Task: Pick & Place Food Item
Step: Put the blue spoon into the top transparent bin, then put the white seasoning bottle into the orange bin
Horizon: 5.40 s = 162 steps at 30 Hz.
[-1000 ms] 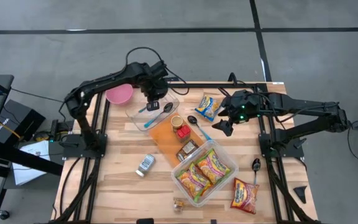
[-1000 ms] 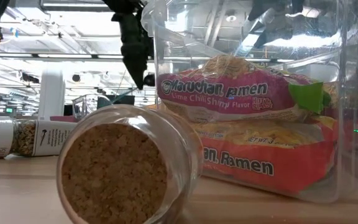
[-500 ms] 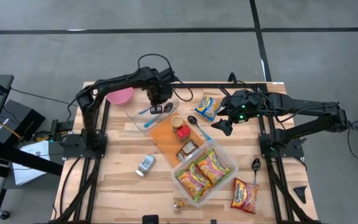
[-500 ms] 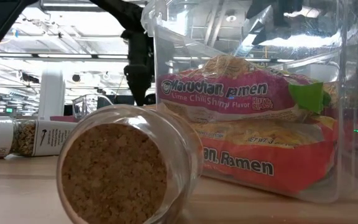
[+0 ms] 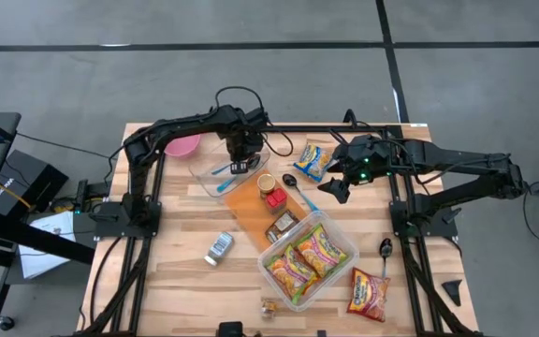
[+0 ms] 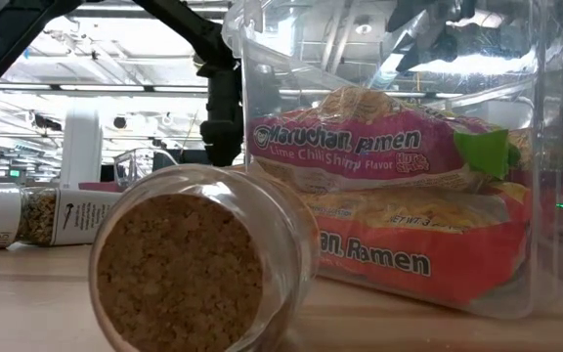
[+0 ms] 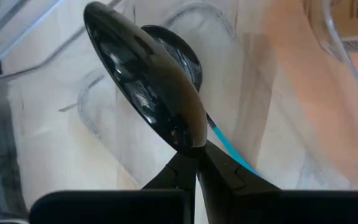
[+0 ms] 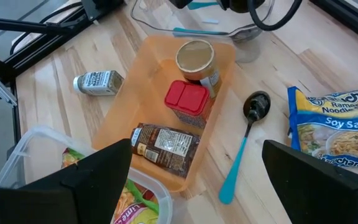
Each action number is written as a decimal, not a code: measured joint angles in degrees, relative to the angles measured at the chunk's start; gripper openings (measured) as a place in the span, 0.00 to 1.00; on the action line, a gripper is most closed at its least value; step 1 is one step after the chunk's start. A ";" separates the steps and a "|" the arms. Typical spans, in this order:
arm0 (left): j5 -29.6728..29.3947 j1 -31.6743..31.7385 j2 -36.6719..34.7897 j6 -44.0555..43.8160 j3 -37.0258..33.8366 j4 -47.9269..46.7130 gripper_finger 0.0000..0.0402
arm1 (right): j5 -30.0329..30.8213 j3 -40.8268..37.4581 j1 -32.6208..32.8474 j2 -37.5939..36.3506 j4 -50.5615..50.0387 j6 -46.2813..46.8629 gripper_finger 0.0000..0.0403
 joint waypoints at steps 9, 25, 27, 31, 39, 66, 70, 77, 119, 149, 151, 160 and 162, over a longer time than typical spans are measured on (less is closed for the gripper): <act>0.08 0.00 0.06 -0.51 -0.08 -0.40 0.01 | 0.00 0.00 -0.01 0.00 0.02 -0.15 0.88; -0.75 -0.15 0.06 -3.13 -0.08 -0.48 0.07 | 0.00 0.00 0.01 0.00 -0.01 -0.15 0.88; -1.31 -0.15 0.03 -3.13 -0.08 -0.46 0.11 | 0.00 0.00 0.01 0.00 -0.01 -0.15 0.88; -1.83 -0.15 0.03 -3.13 -0.08 -0.47 0.19 | 0.00 0.00 0.01 0.00 -0.01 -0.15 0.88; -2.50 -0.15 -3.42 -3.05 -0.06 -0.89 0.28 | 0.00 0.00 0.01 0.00 -0.01 -0.18 0.88; -0.41 -19.32 -37.86 -35.15 -0.03 -11.02 0.33 | -1.05 0.00 4.49 0.00 -0.46 -2.45 0.88; -2.36 -23.16 -37.67 -37.81 -0.04 -12.04 0.38 | -1.75 0.00 4.47 0.00 -0.46 -2.87 0.88; -2.67 -24.81 -37.27 -41.70 -0.03 -13.16 0.48 | -1.75 0.00 4.45 0.00 -0.44 -3.16 0.88; 0.67 -48.95 -33.21 -85.62 -29.02 10.46 0.92 | -6.43 0.00 4.49 0.00 0.19 -3.17 0.88; -5.06 -47.94 -12.29 -94.05 -32.50 15.09 0.98 | -9.38 0.00 4.49 0.02 -0.03 -5.11 0.88; -4.77 -47.57 -12.35 -94.46 -33.19 15.59 0.97 | -9.37 0.00 4.49 0.02 -0.03 -5.14 0.88; -4.06 -46.23 -12.54 -94.30 -34.13 18.43 0.82 | -9.33 0.00 4.49 0.02 0.02 -5.60 0.88; -3.87 -46.10 -12.53 -94.29 -34.13 18.77 0.78 | -9.33 0.00 4.49 0.02 0.02 -5.60 0.88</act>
